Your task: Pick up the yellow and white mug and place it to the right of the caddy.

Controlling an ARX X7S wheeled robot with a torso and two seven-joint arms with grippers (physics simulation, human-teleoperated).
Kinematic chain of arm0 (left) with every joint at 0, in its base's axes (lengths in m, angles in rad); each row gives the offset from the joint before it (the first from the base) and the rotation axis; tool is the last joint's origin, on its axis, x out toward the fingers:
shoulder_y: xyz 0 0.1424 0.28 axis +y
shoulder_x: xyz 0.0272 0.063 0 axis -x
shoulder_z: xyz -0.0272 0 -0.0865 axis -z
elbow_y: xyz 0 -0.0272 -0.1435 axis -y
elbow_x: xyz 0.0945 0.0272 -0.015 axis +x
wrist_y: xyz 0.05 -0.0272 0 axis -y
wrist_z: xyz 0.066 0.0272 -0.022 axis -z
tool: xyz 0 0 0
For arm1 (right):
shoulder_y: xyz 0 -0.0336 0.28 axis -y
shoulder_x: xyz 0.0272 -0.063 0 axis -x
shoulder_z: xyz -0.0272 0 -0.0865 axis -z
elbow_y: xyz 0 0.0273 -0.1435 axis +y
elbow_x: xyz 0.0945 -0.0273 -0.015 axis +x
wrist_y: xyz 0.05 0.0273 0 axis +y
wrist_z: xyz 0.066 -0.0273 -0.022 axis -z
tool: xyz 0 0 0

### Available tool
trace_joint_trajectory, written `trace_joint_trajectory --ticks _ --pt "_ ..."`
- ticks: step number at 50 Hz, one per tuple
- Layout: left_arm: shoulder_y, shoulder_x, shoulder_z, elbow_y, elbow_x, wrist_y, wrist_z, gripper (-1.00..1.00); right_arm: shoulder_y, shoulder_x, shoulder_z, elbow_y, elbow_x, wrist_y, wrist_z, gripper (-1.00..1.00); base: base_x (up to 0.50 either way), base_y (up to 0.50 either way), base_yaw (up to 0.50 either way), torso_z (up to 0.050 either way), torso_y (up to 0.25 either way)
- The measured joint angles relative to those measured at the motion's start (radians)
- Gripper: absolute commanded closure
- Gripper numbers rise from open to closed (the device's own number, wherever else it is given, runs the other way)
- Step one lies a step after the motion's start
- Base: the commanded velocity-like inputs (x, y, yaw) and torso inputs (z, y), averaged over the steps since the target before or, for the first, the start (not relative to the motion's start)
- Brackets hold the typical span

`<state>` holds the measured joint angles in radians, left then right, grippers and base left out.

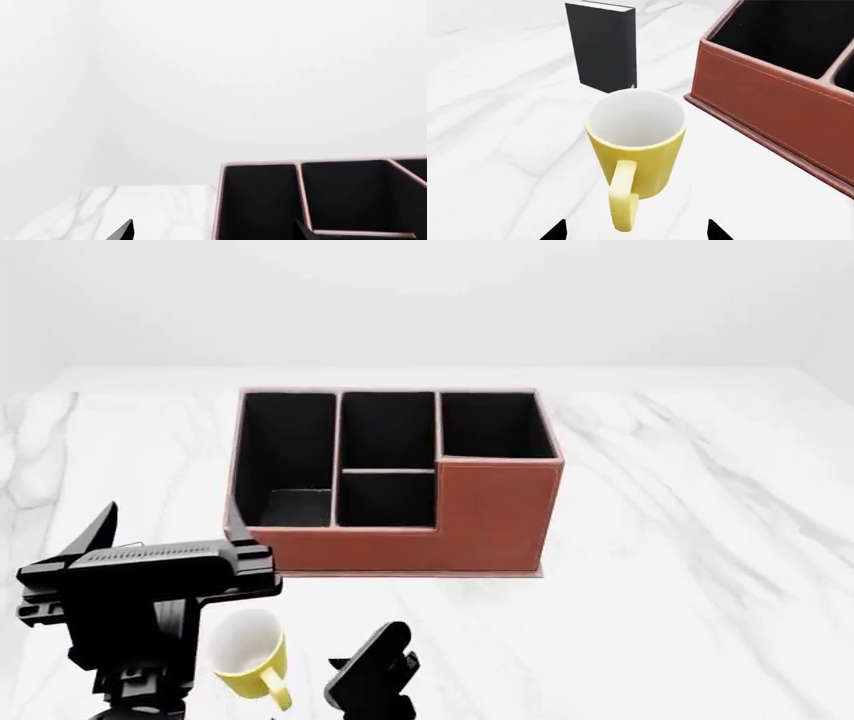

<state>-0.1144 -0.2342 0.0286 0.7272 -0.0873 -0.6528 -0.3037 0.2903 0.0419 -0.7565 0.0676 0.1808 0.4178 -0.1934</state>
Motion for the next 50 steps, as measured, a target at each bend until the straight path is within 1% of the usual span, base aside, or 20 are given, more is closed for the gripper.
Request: trace_joint_trajectory --ticks 11,31,38,47,48,50 --pt "-0.004 -0.005 0.006 0.01 -0.007 -0.007 -0.001 -1.0 0.11 -0.023 -0.086 0.221 0.09 -0.09 0.019 -1.0 0.0 0.0 0.0 0.0 0.0" --pt "-0.002 -0.013 0.01 0.024 -0.017 -0.012 -0.008 -1.0 0.228 -0.035 -0.241 0.418 0.239 -0.201 0.068 -1.0 0.0 0.0 0.0 0.0 0.0" --pt "-0.003 -0.016 0.014 0.028 -0.02 -0.016 -0.011 -1.0 0.295 -0.038 -0.351 0.492 0.346 -0.268 0.1 -1.0 0.0 0.0 0.0 0.0 0.0" --pt "-0.004 -0.019 0.017 0.032 -0.024 -0.018 -0.015 -1.0 0.405 -0.041 -0.569 0.586 0.55 -0.385 0.147 -1.0 0.0 0.0 0.0 0.0 0.0" --pt "-0.004 -0.019 0.017 0.032 -0.024 -0.018 -0.015 -1.0 0.414 -0.041 -0.589 0.594 0.569 -0.395 0.149 1.0 0.0 0.0 0.0 0.0 0.0" --pt "-0.003 -0.02 0.017 0.032 -0.026 -0.018 -0.015 -1.0 0.431 -0.041 -0.625 0.607 0.604 -0.414 0.15 1.0 0.0 0.0 0.0 0.0 0.0"
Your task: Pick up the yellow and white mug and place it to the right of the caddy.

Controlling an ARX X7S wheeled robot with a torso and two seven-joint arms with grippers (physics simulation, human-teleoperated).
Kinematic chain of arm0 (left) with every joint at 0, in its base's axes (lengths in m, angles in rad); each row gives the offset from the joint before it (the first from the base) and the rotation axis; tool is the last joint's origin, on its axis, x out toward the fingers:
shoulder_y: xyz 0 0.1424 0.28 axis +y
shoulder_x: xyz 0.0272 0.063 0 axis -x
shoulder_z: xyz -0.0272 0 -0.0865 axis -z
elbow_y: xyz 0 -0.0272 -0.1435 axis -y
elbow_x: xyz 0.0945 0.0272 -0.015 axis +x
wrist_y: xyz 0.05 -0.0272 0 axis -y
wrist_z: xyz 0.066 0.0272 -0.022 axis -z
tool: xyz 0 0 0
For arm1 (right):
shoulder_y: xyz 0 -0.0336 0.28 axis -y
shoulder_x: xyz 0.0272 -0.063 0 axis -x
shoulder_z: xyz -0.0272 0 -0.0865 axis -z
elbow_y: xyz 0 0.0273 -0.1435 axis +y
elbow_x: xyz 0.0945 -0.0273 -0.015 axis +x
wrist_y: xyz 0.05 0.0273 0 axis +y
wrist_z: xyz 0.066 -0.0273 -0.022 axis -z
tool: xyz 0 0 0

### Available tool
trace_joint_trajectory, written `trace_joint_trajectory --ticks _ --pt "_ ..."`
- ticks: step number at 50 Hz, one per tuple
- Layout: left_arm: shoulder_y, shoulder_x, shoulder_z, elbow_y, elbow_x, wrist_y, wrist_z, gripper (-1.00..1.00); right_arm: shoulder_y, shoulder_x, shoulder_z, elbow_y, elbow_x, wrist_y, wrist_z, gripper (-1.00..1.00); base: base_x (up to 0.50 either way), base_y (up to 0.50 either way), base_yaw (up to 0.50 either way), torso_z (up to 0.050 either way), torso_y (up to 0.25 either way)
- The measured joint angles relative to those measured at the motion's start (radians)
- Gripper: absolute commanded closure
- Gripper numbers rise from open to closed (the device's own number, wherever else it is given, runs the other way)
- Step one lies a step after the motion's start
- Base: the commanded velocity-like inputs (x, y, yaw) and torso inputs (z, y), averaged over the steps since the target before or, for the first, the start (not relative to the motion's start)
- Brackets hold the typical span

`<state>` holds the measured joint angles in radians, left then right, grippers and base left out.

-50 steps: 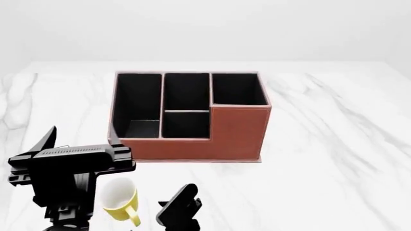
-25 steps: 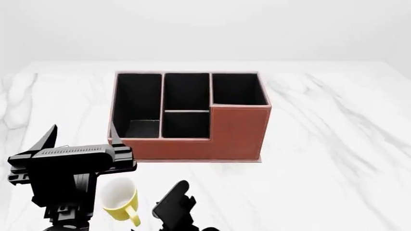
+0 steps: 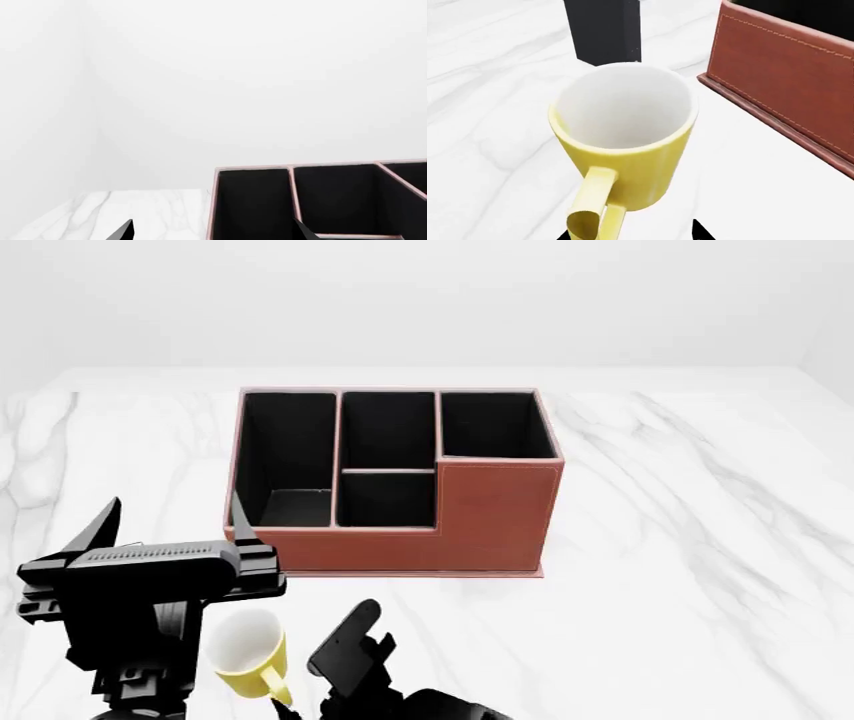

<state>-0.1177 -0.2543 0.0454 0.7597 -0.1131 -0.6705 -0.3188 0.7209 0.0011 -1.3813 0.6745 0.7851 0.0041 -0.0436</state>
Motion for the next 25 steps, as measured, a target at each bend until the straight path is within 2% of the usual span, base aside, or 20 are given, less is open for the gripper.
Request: trace_joint_trajectory --ticks 8,25 --pt "0.002 -0.003 -0.002 0.002 -0.007 0.002 0.0 -1.0 0.039 -0.001 -0.098 0.027 0.092 -0.051 -0.008 1.0 0.0 0.0 0.0 0.0 0.0" --pt "0.006 -0.009 0.001 0.01 -0.019 0.006 -0.002 -1.0 0.064 0.026 -0.161 0.02 0.159 -0.099 0.053 1.0 0.0 0.0 0.0 0.0 0.0"
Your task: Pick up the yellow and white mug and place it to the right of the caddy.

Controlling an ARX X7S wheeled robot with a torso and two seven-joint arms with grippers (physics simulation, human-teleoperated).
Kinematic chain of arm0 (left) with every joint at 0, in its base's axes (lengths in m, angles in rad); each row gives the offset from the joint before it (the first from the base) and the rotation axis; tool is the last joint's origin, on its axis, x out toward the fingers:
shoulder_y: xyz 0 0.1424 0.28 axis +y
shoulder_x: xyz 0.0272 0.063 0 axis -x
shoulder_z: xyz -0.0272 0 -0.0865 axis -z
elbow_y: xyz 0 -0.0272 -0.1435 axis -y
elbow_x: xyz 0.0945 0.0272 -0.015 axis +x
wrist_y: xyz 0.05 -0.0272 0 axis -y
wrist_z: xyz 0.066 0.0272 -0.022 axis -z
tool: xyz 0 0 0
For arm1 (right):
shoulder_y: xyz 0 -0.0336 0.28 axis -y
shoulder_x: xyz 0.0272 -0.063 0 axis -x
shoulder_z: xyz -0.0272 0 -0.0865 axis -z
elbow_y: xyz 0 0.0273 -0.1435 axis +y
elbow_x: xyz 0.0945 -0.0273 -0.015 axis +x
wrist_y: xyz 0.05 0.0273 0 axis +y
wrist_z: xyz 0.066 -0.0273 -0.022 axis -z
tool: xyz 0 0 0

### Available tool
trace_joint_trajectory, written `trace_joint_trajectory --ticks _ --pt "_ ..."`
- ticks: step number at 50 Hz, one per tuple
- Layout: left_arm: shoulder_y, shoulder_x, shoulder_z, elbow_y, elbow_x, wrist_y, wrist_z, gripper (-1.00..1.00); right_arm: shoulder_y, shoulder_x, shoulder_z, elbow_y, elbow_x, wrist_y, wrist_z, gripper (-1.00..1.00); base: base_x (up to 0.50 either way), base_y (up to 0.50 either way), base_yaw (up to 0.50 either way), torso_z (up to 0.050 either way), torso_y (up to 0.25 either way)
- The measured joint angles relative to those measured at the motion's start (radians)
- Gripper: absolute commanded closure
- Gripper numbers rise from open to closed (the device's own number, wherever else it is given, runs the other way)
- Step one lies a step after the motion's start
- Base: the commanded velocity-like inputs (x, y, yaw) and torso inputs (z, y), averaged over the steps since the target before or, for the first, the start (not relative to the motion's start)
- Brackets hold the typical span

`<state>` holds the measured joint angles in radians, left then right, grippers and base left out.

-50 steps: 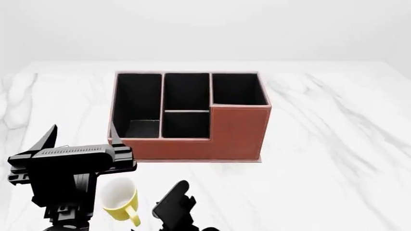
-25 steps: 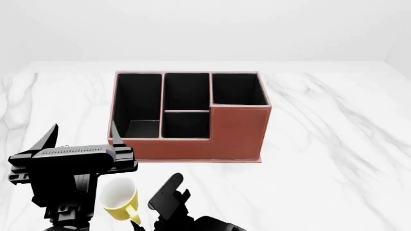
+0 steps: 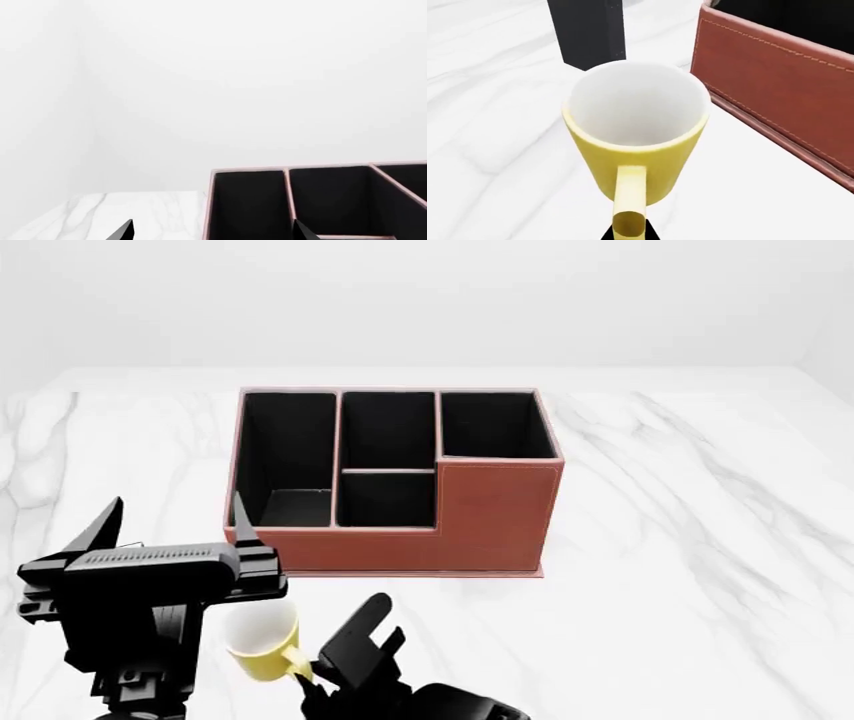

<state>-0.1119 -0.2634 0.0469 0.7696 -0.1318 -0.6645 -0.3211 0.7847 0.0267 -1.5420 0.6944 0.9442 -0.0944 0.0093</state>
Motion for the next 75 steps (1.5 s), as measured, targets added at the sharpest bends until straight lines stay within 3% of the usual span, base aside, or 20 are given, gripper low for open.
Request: trace_joint_trajectory --ticks 32,75 --pt "0.008 -0.008 0.001 0.002 -0.015 0.016 -0.012 -1.0 0.0 0.357 0.017 -0.524 0.026 0.033 0.37 1.0 0.0 0.0 0.0 0.0 0.0" --pt "-0.023 -0.016 0.034 -0.03 -0.02 0.011 -0.029 -1.0 -0.102 0.81 0.108 -0.843 0.043 -0.051 0.697 1.0 0.0 0.0 0.0 0.0 0.001"
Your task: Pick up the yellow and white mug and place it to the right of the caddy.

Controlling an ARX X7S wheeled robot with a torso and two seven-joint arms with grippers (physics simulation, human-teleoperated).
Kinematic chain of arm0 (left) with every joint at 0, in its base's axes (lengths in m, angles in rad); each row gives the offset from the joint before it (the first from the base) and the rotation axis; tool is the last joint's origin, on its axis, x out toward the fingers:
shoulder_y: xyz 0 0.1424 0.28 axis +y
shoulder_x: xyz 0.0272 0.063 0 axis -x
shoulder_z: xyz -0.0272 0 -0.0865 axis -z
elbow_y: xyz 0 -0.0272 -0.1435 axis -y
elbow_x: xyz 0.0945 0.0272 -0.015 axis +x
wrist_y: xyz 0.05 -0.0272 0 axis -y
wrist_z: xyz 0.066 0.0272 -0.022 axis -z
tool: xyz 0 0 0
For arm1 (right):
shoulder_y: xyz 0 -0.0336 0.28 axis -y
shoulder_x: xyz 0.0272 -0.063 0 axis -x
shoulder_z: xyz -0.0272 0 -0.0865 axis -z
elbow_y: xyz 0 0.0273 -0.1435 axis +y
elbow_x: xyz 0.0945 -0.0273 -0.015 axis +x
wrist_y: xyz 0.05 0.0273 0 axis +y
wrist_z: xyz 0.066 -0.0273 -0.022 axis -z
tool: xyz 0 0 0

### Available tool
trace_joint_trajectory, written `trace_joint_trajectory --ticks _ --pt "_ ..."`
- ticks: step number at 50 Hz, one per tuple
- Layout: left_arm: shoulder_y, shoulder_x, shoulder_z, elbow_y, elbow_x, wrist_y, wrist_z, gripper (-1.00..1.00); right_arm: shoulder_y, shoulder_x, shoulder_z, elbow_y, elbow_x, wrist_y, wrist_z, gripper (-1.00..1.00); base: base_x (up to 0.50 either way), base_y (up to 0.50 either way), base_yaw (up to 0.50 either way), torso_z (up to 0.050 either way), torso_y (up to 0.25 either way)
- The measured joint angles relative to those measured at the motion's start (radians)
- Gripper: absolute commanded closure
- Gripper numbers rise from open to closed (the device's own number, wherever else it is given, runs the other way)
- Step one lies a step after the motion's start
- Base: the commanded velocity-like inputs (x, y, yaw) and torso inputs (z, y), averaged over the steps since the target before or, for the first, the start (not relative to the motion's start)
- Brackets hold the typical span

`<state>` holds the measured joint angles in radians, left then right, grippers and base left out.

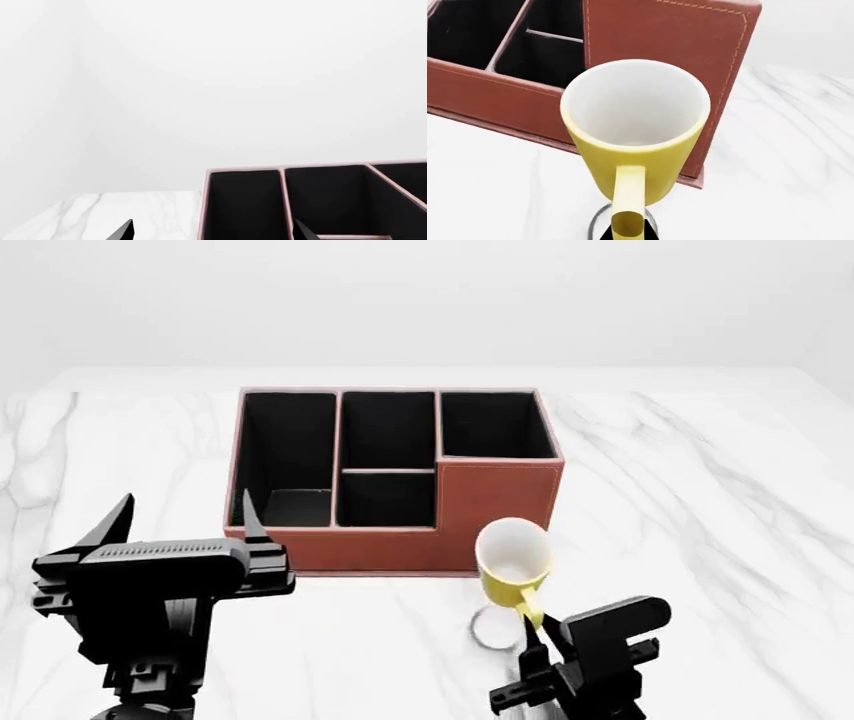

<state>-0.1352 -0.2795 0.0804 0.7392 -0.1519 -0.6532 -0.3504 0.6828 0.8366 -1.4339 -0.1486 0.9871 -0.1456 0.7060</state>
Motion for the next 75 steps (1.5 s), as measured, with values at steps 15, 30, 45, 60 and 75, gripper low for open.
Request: trace_joint_trajectory --ticks 15,30,45,60,75 --pt "0.0 -0.005 0.001 -0.007 -0.007 0.007 -0.004 -1.0 -0.031 0.102 0.033 -0.035 0.012 -0.035 0.085 1.0 0.0 0.0 0.0 0.0 0.0" --pt "0.005 -0.011 -0.003 -0.007 -0.012 0.011 -0.011 -1.0 -0.03 0.136 0.072 0.017 0.054 -0.055 0.106 1.0 0.0 0.0 0.0 0.0 0.001" --pt "0.006 -0.016 -0.003 0.0 -0.015 0.004 -0.021 -1.0 0.001 0.098 0.113 0.153 0.113 -0.066 0.039 1.0 0.0 0.0 0.0 0.0 0.001" --pt "0.005 -0.023 -0.002 0.003 -0.017 0.002 -0.028 -1.0 0.057 -0.021 0.142 0.398 0.163 -0.059 -0.104 1.0 0.0 0.0 0.0 0.0 0.001" --pt "0.005 -0.028 0.0 0.013 -0.021 -0.005 -0.036 -1.0 0.126 -0.18 0.156 0.684 0.185 -0.041 -0.256 1.0 0.0 0.0 0.0 0.0 0.001"
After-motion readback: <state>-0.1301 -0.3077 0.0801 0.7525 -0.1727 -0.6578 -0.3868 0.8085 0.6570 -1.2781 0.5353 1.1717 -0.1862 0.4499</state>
